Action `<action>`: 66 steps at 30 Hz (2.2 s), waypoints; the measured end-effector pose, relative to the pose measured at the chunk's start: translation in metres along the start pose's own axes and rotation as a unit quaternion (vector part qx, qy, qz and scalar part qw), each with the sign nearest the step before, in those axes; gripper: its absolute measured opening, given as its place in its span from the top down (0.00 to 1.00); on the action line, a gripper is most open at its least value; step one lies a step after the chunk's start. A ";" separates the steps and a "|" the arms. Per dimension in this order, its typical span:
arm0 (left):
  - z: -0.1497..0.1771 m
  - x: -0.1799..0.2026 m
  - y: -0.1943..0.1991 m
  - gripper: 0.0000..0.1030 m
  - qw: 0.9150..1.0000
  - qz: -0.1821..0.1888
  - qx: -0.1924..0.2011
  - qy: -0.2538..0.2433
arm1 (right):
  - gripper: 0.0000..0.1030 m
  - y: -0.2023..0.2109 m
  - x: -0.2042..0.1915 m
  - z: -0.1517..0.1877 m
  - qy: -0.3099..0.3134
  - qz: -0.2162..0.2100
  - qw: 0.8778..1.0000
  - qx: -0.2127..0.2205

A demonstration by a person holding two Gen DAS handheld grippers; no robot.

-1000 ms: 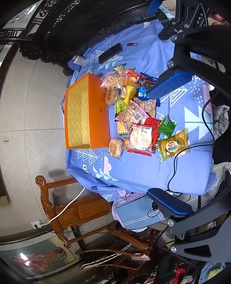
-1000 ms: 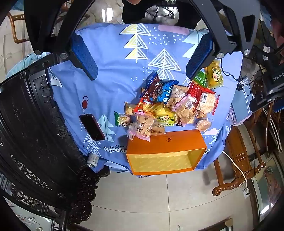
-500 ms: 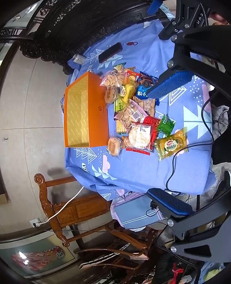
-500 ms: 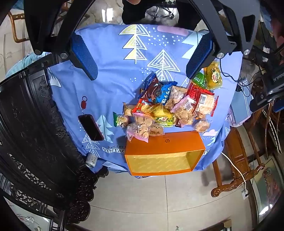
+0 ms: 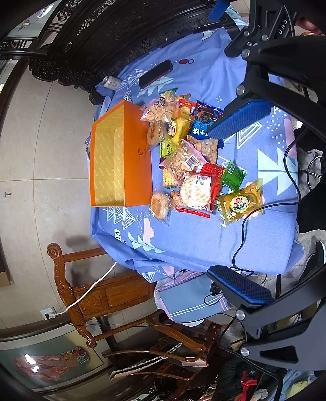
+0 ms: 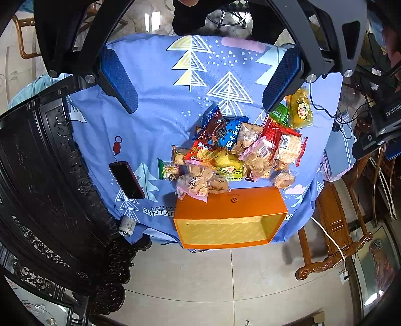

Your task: Organize snacks

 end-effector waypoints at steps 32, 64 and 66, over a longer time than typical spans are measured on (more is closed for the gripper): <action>0.003 -0.008 0.001 0.04 1.000 -0.001 -0.001 0.005 | 0.03 0.002 -0.005 0.002 0.004 -0.002 1.000 -0.002; -0.008 -0.001 -0.021 0.04 1.000 0.006 -0.003 -0.004 | 0.03 -0.017 -0.002 -0.009 0.005 -0.006 1.000 -0.010; -0.010 -0.005 -0.028 0.04 1.000 0.011 -0.003 0.002 | 0.03 -0.022 0.000 -0.013 0.008 -0.009 1.000 -0.007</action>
Point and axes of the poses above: each gripper's, at about its wrist camera, not at the fingertips, and y roughly against the way its jaws point, x to its right, z to its underside, the point moved 8 cm from there along -y, roughly the way its jaws point, and after that the axes turned 2 degrees about x, right-handed, at the moved point
